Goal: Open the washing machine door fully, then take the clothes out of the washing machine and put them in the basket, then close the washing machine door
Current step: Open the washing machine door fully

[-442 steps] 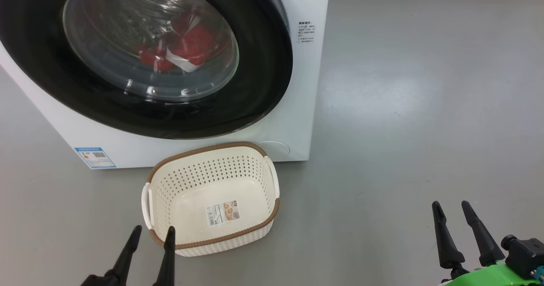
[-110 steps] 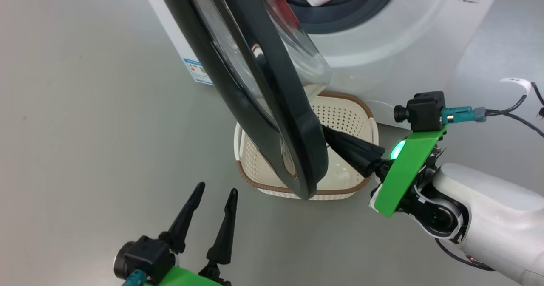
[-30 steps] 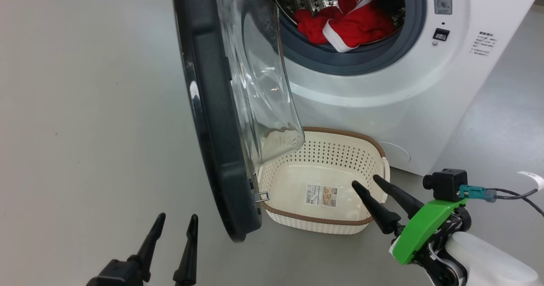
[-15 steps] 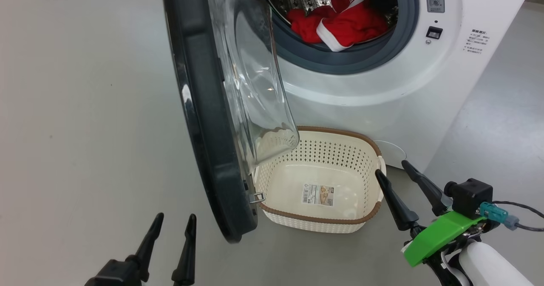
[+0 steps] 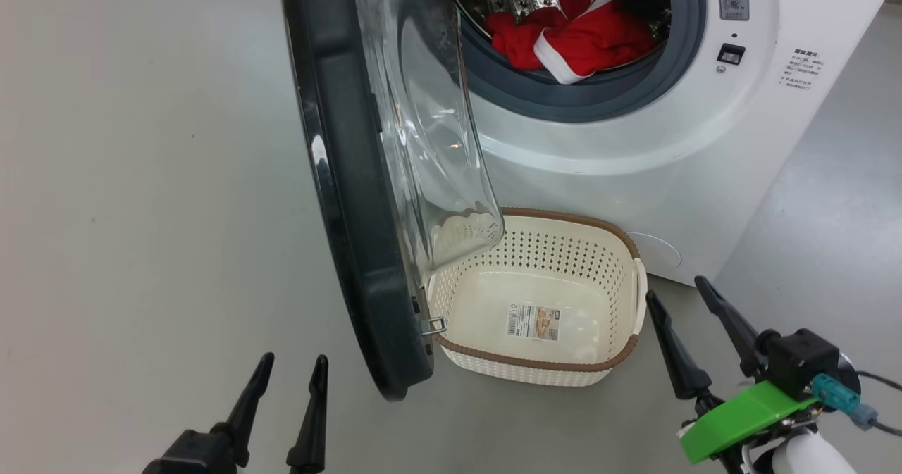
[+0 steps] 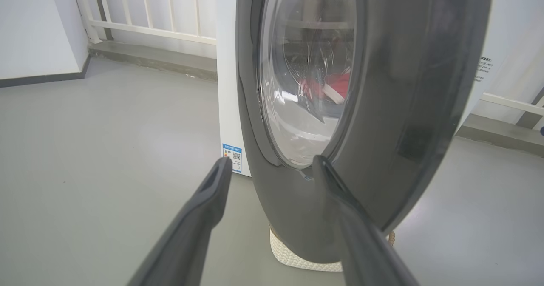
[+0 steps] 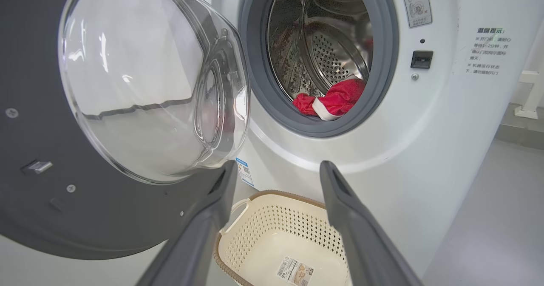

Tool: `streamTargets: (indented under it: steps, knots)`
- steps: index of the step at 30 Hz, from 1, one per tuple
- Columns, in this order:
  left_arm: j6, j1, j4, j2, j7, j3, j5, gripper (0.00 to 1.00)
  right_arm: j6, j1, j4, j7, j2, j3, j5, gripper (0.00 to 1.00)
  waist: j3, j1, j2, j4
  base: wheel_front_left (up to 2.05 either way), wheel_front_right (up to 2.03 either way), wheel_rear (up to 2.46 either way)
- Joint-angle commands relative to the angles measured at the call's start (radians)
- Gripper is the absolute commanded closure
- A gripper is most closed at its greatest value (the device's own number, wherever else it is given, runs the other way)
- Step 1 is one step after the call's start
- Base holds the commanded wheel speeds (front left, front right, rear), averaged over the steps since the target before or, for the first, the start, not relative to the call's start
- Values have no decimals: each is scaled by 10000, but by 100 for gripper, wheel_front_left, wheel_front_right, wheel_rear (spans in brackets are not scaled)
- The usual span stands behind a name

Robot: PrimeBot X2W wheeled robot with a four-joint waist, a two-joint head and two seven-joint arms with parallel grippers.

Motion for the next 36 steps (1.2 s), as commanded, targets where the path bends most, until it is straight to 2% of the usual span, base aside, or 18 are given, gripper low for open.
streamTargets:
  steps: [1, 17, 18, 19, 25, 30, 36]
  knots:
    - [-60, -310, -206, 89, -122, 320, 112, 0, 65, 160, -174, -64, 91, 61, -197, 0, -13, 0, 0, 9, 0, 0, 0]
    - [-44, -427, -367, 89, -122, 423, 38, 0, 65, 365, -169, -64, 298, -182, -415, 0, -30, 0, 0, -69, 0, 0, 0]
    - [-36, -439, -443, 89, -122, 468, -36, 56, 65, 362, -174, -64, 312, -185, -423, 0, -44, 0, 0, -67, 0, 0, 0]
    - [-34, -449, -522, 89, -122, 519, -97, 100, 65, 363, -181, -64, 326, -186, -431, 0, -60, 0, 0, -66, 0, 0, 0]
    - [-29, -650, -1392, 89, -122, 899, -74, 100, 65, 390, -244, -64, 374, -181, -461, 0, -106, 0, 0, -41, 0, 0, 0]
    - [43, -978, -2719, 89, -122, 1268, -64, 100, 65, 375, -301, -64, 360, -169, -467, 0, -92, 0, 0, -49, 0, 0, 0]
    - [148, -1354, -4561, 89, -122, 599, -31, 100, 65, 367, -354, -64, 340, -180, -446, 0, -65, 0, 0, -71, 0, 0, 0]
